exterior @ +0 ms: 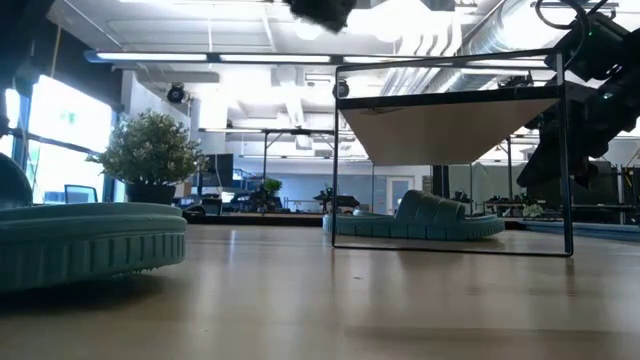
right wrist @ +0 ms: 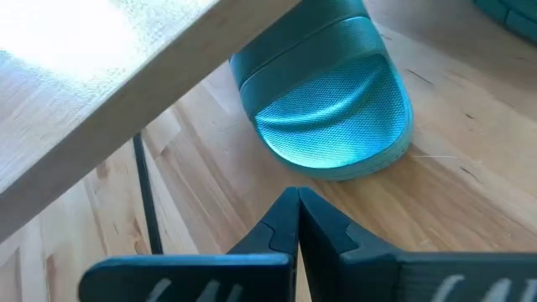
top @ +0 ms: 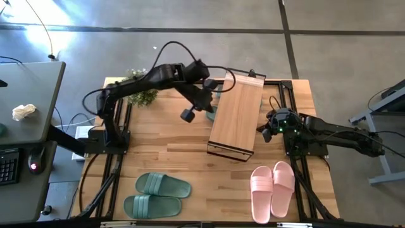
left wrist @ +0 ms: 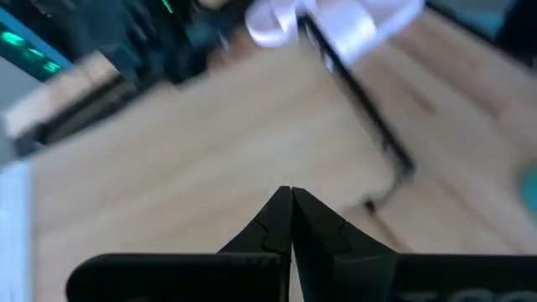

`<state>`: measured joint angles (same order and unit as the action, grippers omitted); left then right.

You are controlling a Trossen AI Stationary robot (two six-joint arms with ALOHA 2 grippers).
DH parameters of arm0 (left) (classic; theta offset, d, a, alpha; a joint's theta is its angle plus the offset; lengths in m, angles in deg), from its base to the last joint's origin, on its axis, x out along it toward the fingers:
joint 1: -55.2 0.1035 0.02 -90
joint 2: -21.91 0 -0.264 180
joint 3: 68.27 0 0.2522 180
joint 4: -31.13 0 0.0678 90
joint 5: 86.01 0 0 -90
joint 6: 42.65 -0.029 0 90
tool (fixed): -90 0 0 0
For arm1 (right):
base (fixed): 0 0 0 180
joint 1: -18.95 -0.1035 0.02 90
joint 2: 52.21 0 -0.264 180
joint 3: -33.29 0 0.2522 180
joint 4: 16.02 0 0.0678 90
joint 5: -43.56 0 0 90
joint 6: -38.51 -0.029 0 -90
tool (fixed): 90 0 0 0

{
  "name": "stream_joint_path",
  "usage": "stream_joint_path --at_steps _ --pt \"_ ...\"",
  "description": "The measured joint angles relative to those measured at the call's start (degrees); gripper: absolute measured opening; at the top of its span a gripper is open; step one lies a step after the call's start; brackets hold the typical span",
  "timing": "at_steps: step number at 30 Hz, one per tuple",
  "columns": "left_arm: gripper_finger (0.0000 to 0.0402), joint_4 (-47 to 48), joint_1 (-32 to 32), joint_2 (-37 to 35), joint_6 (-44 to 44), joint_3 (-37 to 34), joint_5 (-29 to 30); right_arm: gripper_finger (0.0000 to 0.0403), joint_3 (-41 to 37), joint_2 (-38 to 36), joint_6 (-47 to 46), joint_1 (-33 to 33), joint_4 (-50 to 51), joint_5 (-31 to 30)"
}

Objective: Pick and place slides into the shelf
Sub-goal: Adjust the green slides under the shelf

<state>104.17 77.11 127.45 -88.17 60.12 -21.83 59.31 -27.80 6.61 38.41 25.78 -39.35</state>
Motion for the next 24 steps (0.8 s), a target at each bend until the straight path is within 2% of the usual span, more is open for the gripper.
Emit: stream_joint_path --at_steps 7,11,14,17,19,21,24 --pt "0.0000 -16.58 -1.80 -7.41 11.30 0.04 7.78 0.0000 -0.01 0.00 0.87 -0.02 -0.06 0.47" --pt "0.0000 -27.83 -1.56 -10.22 11.25 0.04 9.03 0.0000 0.01 0.00 0.96 -0.02 -0.11 0.55" --pt "0.0000 -28.57 -1.60 -11.26 10.97 0.18 8.22 0.0000 -0.01 0.00 0.94 -0.02 -0.11 0.56" --pt "0.0000 -21.70 -1.01 -10.98 11.27 -0.34 7.74 0.0000 -0.01 0.00 1.07 -0.02 -0.31 1.02" --pt "0.0000 -20.92 -0.95 -11.10 11.43 -3.84 8.02 0.0000 -0.01 0.00 1.07 -0.01 -0.39 1.43" --pt "0.0000 -23.55 -1.19 -13.24 12.62 -10.70 8.03 0.0000 -0.01 0.00 1.03 -0.02 -0.41 1.96" --pt "0.0000 -35.27 -1.34 -19.05 17.22 -24.56 7.36 0.0000 0.00 -0.03 0.90 -0.02 -0.46 2.43"
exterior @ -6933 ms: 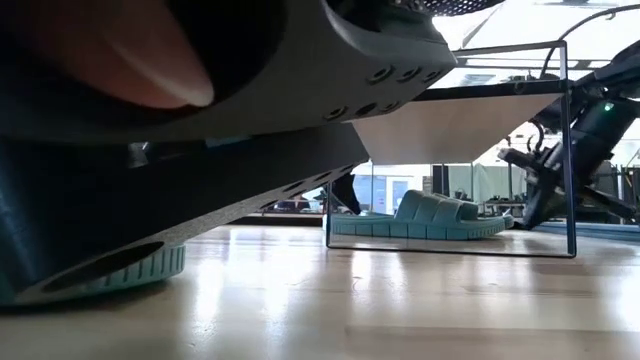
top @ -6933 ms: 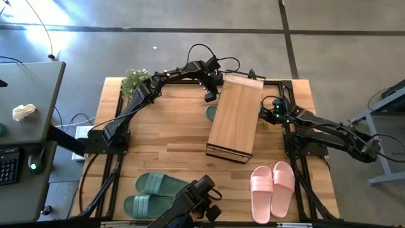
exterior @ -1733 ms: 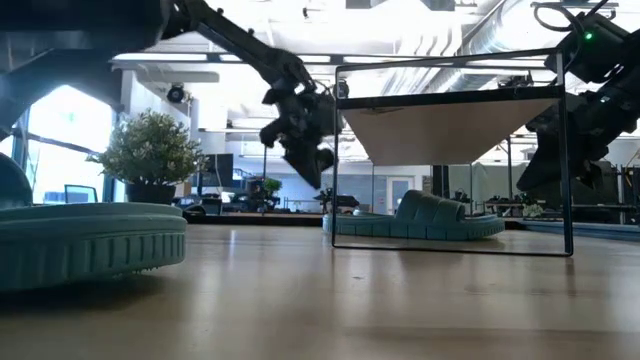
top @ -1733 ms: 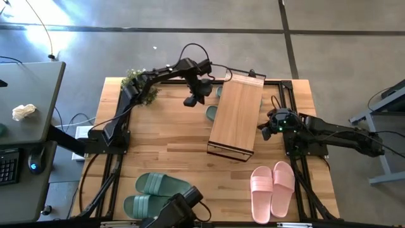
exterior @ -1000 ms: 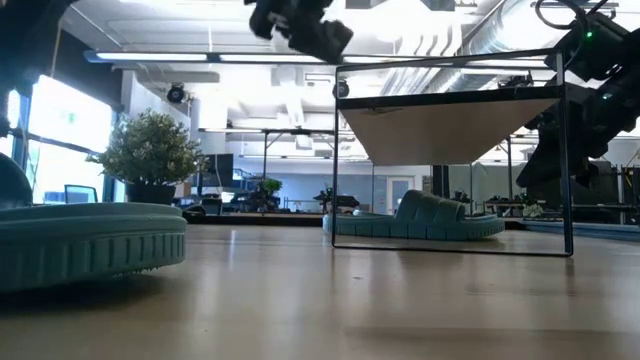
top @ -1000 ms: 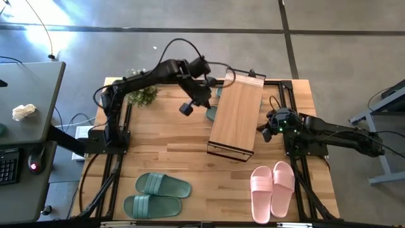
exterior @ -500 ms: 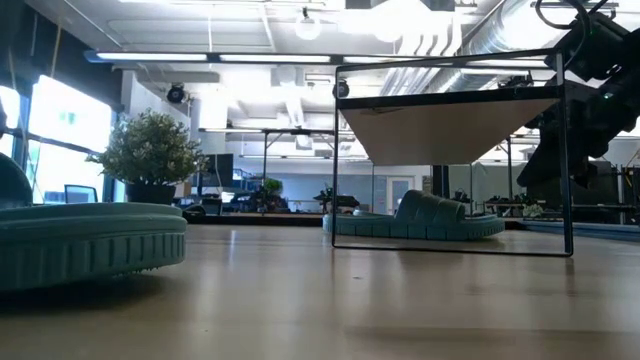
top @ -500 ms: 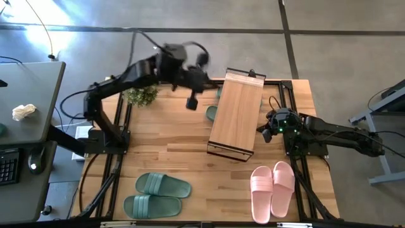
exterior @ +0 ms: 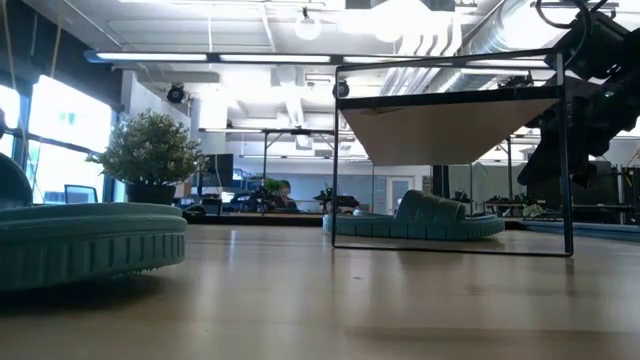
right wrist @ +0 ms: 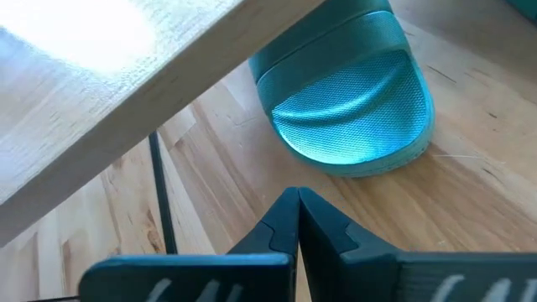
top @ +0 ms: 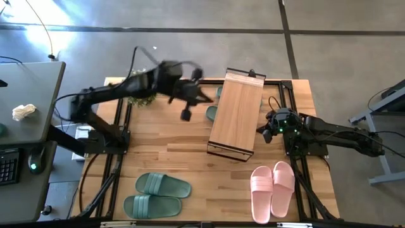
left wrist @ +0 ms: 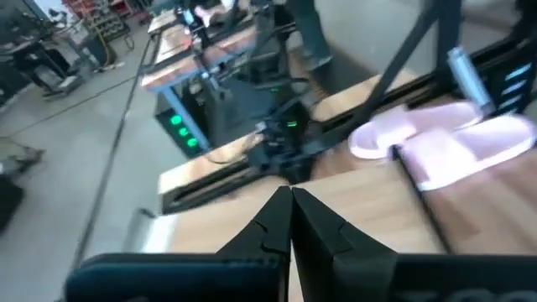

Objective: Pick and place slides into the shelf
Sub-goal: Adjust the green slides under the shelf

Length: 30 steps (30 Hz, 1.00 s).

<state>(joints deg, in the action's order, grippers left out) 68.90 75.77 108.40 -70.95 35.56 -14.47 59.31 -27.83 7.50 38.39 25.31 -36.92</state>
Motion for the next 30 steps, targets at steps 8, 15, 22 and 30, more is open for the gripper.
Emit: stream_joint_path --at_steps 8,15,22,30 --pt "0.0000 -11.31 5.09 -16.31 -3.67 -30.55 7.66 0.0000 -0.01 0.01 0.53 0.02 -1.31 0.31" --pt "0.0000 -16.93 12.28 -12.15 -1.88 -45.01 1.75 0.0000 -0.01 0.01 -0.43 0.02 -2.45 -2.33" --pt "0.0000 -18.40 16.78 0.55 -1.78 -44.21 -3.25 0.0000 -0.01 0.01 -1.53 0.02 -2.12 -3.07" --pt "0.0000 -10.97 16.69 14.05 -8.35 -31.34 -6.21 0.0000 -0.01 0.03 -0.77 0.02 0.63 -4.62"
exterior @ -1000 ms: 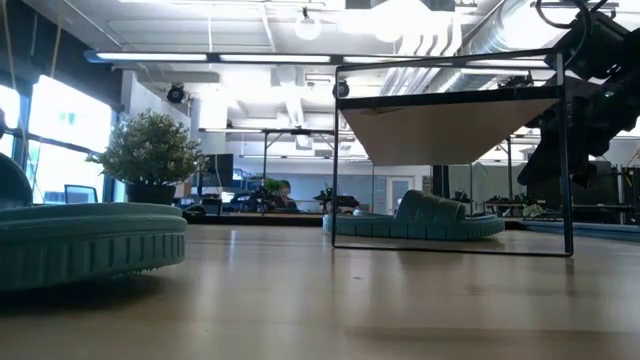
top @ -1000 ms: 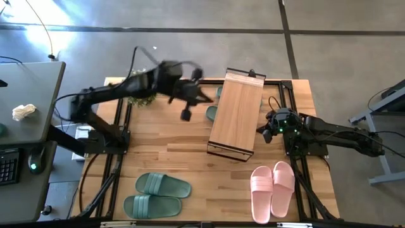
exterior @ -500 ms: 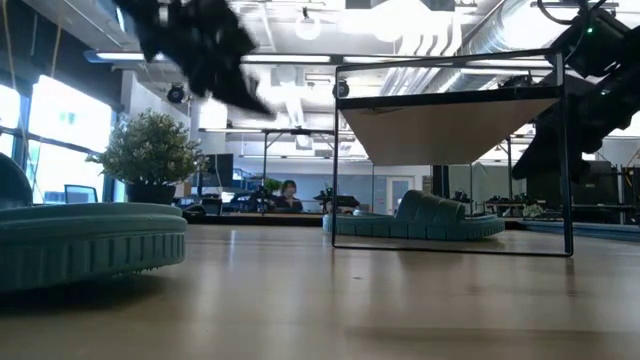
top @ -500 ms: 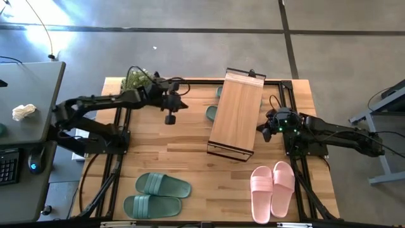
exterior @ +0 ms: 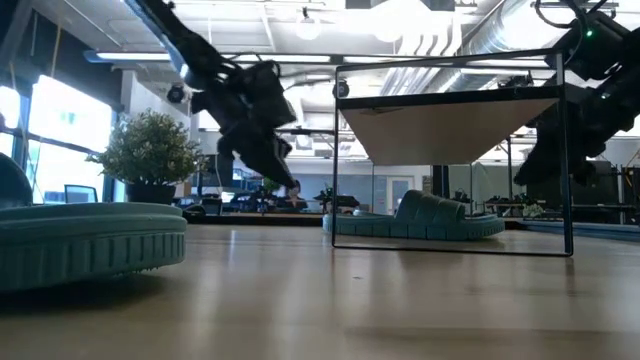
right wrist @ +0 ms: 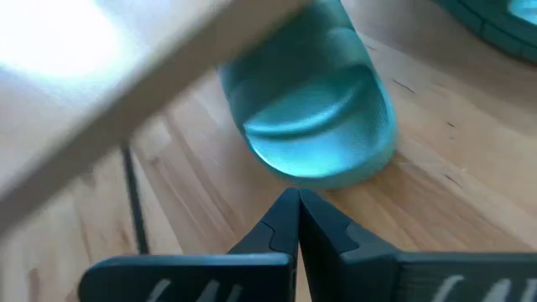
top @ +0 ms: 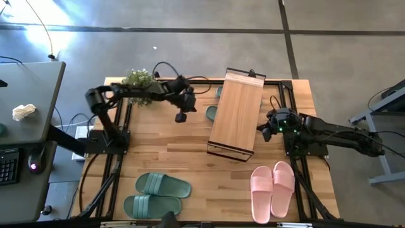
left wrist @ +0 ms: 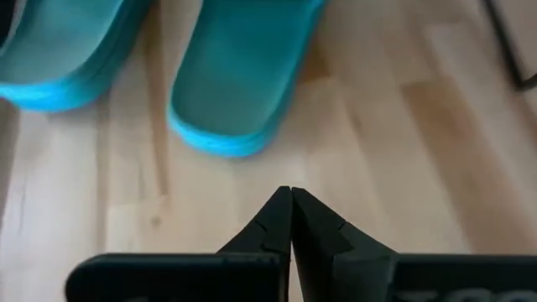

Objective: Pick and place slides into the shelf
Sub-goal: Adjust the green slides under the shelf

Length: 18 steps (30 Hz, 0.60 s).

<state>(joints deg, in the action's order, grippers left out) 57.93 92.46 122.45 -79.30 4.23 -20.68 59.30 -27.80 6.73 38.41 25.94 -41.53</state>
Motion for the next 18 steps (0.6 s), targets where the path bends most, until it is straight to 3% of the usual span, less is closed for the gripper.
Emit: stream_joint_path --at_steps 7,18 --pt "0.0000 10.76 -0.25 8.37 -5.74 9.87 -1.37 0.0000 0.00 0.88 -2.61 0.00 1.38 -1.25" --pt "0.0000 15.30 -0.20 13.90 -6.44 14.97 -2.90 0.0000 0.00 10.10 -2.74 -0.01 -3.43 -2.75"
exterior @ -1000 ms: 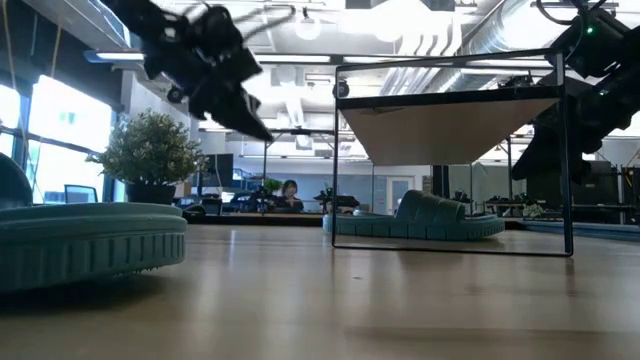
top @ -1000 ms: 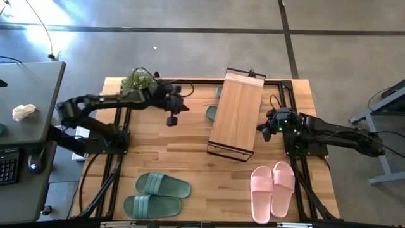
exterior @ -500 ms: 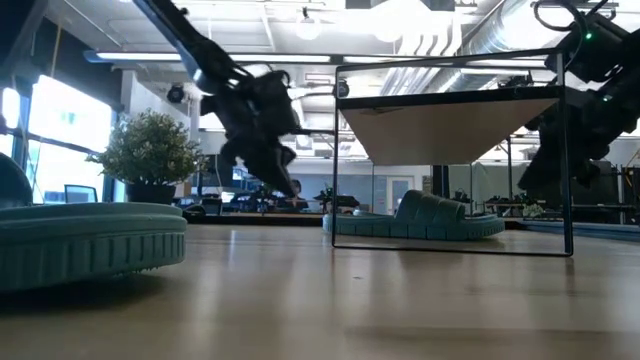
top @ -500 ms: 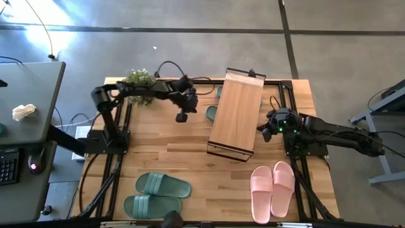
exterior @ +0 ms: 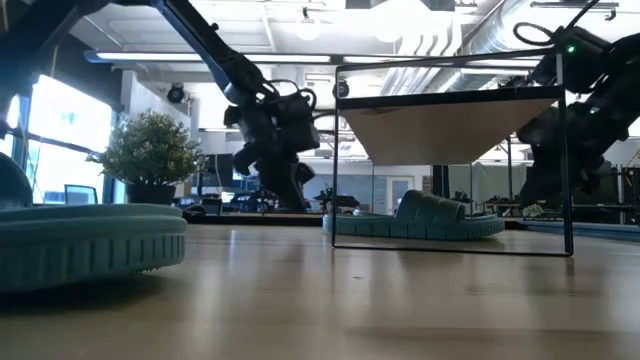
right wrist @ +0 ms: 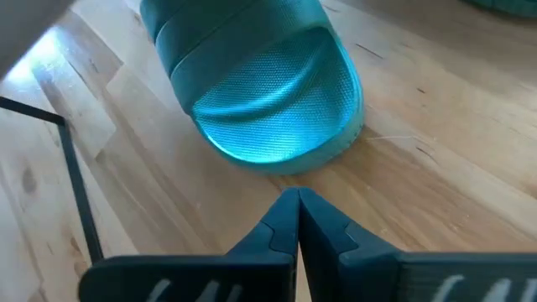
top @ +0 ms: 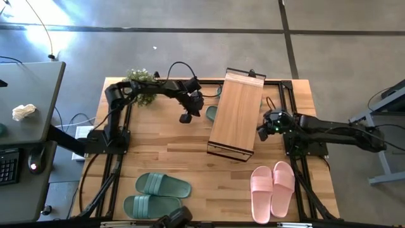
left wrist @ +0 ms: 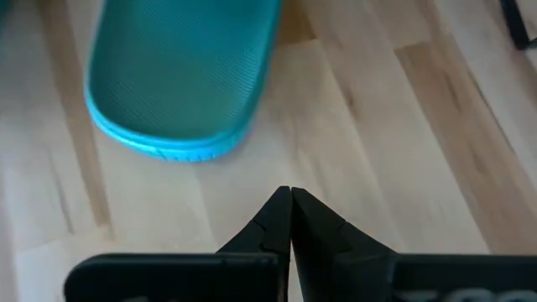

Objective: Pick and place slides into the shelf
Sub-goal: Adjust the green slides under the shelf

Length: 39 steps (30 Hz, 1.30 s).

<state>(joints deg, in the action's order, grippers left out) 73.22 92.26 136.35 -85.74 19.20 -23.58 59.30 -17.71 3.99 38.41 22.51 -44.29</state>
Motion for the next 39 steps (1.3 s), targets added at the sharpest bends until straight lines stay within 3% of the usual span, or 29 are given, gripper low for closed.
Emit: stream_joint_path --at_steps 8,20,24,28,31,39 --pt "0.0000 0.22 0.55 0.36 -0.60 0.57 0.09 0.0000 0.02 4.97 4.92 -0.01 -6.41 -0.27" --pt "0.0000 -0.93 0.44 0.99 -0.25 0.57 0.59 0.0000 -0.24 8.92 12.28 -0.44 -6.68 -3.02" --pt "0.0000 -1.51 0.44 1.00 -0.18 0.57 1.01 0.0000 -6.06 8.90 10.73 -3.42 -15.34 -2.69" --pt "0.0000 -1.47 0.44 1.02 0.02 0.53 1.04 0.0000 -10.10 8.85 7.97 -7.10 -24.82 -8.42" --pt "0.0000 -1.51 0.44 1.01 0.00 0.53 1.05 0.0000 -10.94 8.85 9.33 -9.23 -26.50 -12.05" --pt "0.0000 -2.12 0.44 1.02 1.37 0.53 1.27 0.0000 -11.37 8.93 10.48 -12.11 -27.72 -13.52"
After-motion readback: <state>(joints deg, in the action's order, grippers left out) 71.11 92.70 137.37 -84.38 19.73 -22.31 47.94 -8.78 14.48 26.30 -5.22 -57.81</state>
